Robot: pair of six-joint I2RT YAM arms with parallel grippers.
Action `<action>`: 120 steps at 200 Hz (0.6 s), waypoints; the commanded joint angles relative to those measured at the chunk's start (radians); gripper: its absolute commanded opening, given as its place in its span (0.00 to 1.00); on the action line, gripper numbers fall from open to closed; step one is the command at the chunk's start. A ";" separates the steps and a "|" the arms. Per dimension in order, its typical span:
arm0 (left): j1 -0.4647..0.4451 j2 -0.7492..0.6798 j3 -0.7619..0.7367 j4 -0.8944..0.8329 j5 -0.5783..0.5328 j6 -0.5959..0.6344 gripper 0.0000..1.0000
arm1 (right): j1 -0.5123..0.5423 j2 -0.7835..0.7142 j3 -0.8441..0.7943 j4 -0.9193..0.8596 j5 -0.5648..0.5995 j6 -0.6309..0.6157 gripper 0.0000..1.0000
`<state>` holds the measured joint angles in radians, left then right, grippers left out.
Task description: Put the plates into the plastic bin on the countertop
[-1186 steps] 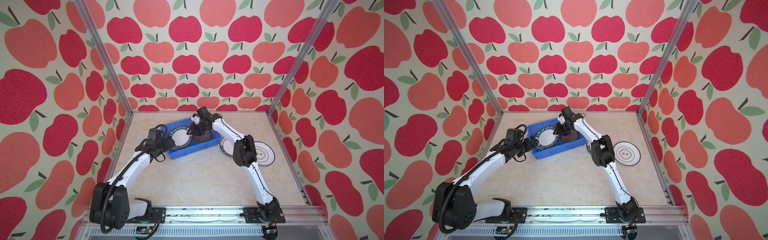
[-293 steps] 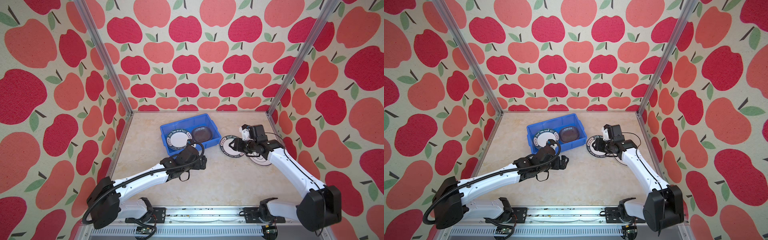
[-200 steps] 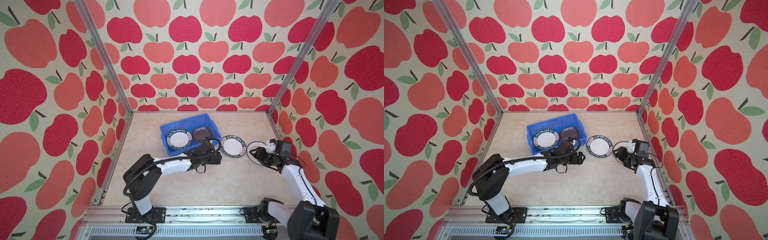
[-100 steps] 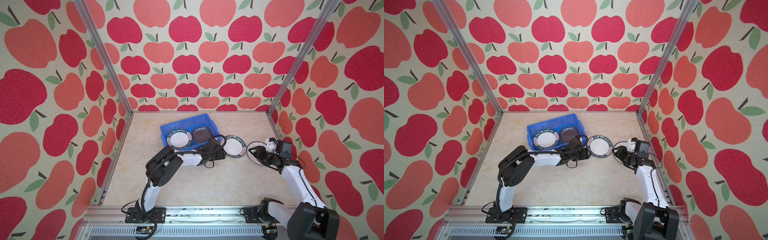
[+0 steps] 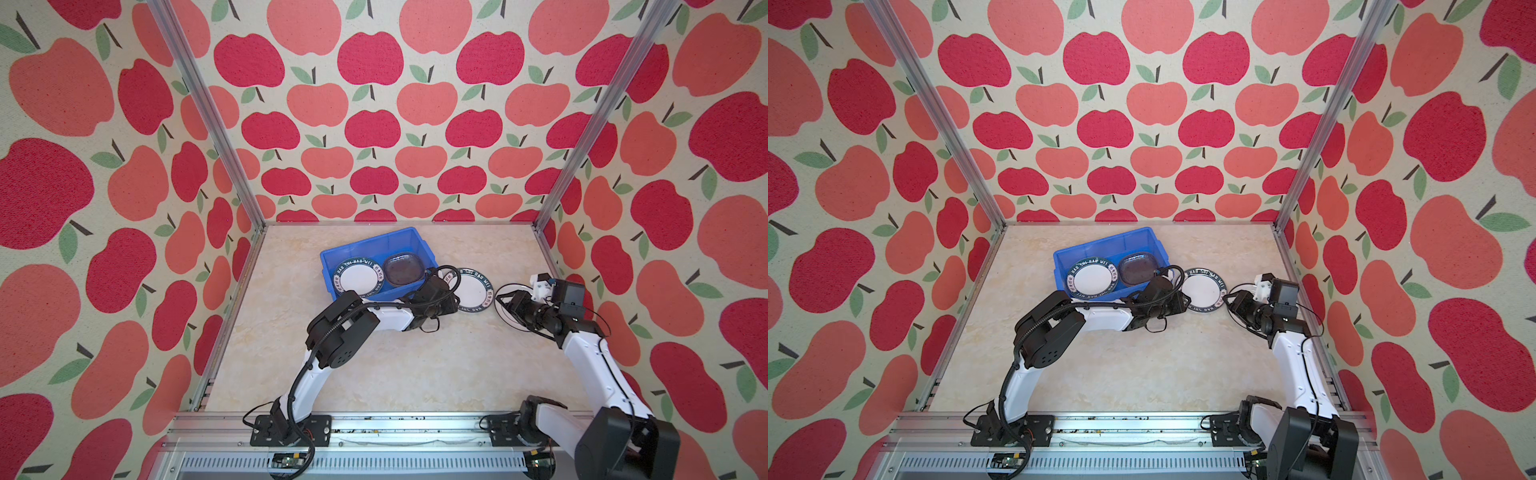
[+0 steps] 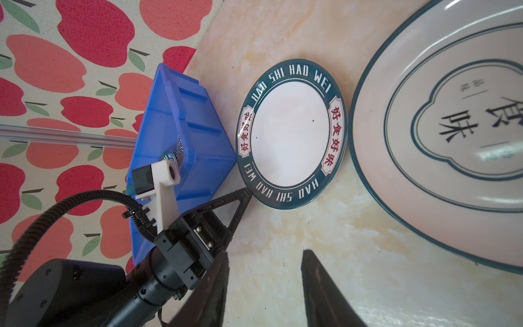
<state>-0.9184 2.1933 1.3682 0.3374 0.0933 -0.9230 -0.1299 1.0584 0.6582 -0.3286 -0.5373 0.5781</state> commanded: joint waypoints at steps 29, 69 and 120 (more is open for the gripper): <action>0.005 0.054 -0.056 -0.191 -0.010 -0.074 0.47 | 0.032 -0.015 0.018 -0.001 -0.012 0.011 0.45; -0.043 -0.070 -0.070 -0.333 -0.150 0.067 0.60 | 0.045 -0.026 0.019 -0.032 0.036 -0.028 0.45; 0.004 -0.193 -0.043 -0.368 -0.150 0.185 0.68 | 0.040 0.061 -0.051 0.089 -0.010 0.052 0.45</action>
<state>-0.9562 2.0716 1.3075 0.0650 -0.0391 -0.8188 -0.0917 1.0706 0.6449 -0.2970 -0.5179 0.5797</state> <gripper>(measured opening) 0.671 0.445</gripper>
